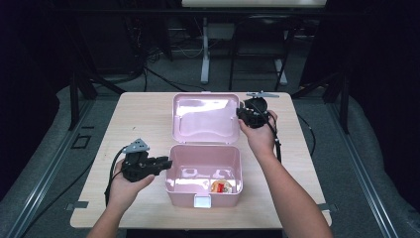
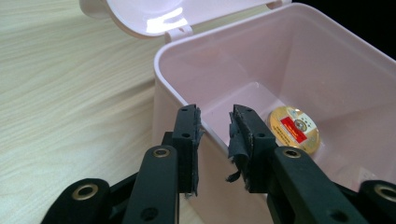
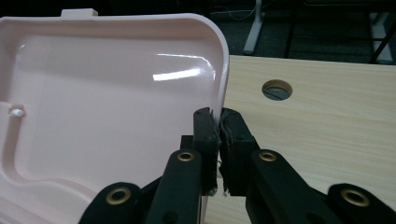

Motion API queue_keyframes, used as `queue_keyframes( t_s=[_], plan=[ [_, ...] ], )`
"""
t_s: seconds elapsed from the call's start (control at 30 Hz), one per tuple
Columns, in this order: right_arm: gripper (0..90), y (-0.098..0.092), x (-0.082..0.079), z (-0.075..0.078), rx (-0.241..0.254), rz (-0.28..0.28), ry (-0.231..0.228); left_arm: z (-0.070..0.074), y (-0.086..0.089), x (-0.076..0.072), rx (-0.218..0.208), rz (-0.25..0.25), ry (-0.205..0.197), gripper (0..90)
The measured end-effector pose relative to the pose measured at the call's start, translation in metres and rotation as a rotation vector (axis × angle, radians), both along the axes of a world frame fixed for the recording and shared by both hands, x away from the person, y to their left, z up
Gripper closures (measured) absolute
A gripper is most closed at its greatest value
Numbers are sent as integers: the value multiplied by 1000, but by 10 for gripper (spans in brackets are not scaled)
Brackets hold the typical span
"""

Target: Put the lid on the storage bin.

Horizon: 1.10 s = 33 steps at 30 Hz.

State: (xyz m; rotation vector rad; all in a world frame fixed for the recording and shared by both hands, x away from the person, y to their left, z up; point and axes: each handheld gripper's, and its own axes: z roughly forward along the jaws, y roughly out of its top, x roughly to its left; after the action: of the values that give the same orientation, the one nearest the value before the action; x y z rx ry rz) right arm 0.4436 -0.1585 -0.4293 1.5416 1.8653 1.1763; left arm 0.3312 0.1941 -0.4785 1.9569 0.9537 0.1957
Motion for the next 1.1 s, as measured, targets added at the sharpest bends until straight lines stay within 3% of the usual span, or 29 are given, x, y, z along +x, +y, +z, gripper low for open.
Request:
queue_keyframes(
  t_s=[0.43, 0.63, 0.87, 0.97, 1.1],
  plan=[
    [861, 0, -2, 0, 4, 0, -8, 13, -2, 35, -47, 96, -46, 692],
    [861, 0, -2, 0, 7, -1, -9, 16, -8, 57, -12, 139, -73, 708],
    [861, -1, -5, 0, 17, 3, -23, 26, -10, 75, -34, 180, -83, 708],
    [861, -2, -5, 0, 20, 3, -25, 31, -14, 81, -17, 204, -105, 700],
    [861, -2, -6, 0, 19, 5, -29, 36, -17, 91, -6, 216, -105, 696]
  ],
)
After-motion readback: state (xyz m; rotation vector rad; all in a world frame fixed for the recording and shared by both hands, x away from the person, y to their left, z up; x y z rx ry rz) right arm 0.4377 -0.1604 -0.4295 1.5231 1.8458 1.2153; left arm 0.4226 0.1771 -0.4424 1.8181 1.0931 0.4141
